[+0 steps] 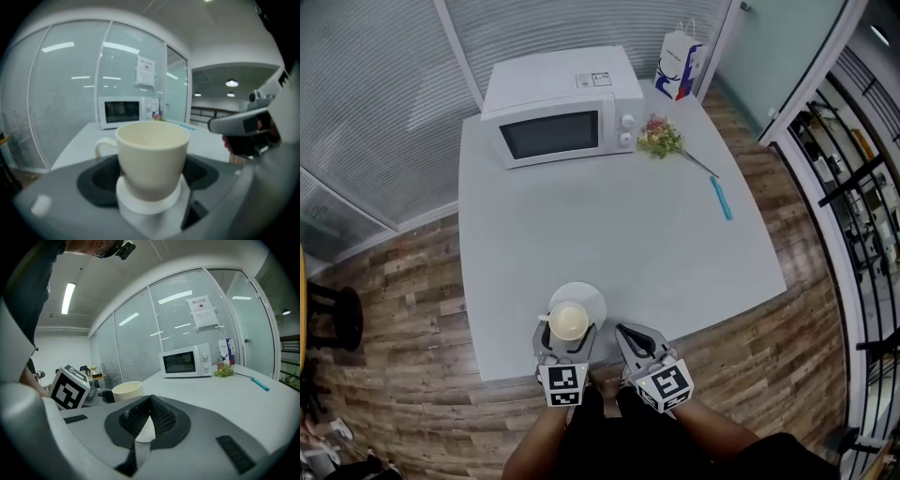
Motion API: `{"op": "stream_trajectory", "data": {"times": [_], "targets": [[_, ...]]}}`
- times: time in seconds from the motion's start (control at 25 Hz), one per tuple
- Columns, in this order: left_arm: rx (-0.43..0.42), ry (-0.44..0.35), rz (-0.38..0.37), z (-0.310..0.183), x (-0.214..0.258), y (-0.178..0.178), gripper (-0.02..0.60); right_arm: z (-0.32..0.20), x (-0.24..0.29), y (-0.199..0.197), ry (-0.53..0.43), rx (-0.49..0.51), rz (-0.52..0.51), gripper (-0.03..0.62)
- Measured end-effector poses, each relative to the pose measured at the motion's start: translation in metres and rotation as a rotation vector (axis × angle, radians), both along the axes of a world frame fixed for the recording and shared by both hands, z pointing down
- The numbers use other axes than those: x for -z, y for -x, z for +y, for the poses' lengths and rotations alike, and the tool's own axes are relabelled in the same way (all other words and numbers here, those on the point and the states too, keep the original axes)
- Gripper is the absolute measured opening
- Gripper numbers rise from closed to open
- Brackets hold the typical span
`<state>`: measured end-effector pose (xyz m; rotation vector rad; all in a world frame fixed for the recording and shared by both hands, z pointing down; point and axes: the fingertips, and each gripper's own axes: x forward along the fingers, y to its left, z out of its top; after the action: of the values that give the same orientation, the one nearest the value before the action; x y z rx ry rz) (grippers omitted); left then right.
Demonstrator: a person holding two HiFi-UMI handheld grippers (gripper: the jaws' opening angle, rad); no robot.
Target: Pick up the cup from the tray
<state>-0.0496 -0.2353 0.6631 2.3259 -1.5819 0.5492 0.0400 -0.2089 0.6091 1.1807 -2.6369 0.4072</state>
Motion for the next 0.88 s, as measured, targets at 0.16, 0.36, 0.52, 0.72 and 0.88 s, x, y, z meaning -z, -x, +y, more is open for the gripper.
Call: {"op": "stream_trajectory", "data": {"times": [0.16,0.36,0.52,0.72,0.88], "targets": [[0.003,-0.052,0.012,0.003,0.035,0.001,0.414,0.001,0.025,0.000,-0.062,0.008,-0.012,0.003],[0.014,-0.143,0.017,0.005,0.081,0.002,0.414,0.000,0.056,-0.002,-0.146,0.018,-0.020,0.003],[0.025,-0.193,0.050,0.005,0.112,0.005,0.414,-0.007,0.087,-0.006,-0.238,-0.005,-0.034,0.003],[0.038,-0.235,0.056,0.003,0.133,0.008,0.414,-0.019,0.127,-0.013,-0.341,-0.047,-0.060,0.003],[0.042,-0.278,0.051,0.002,0.148,0.007,0.414,-0.022,0.146,-0.009,-0.389,-0.045,-0.072,0.003]]}}
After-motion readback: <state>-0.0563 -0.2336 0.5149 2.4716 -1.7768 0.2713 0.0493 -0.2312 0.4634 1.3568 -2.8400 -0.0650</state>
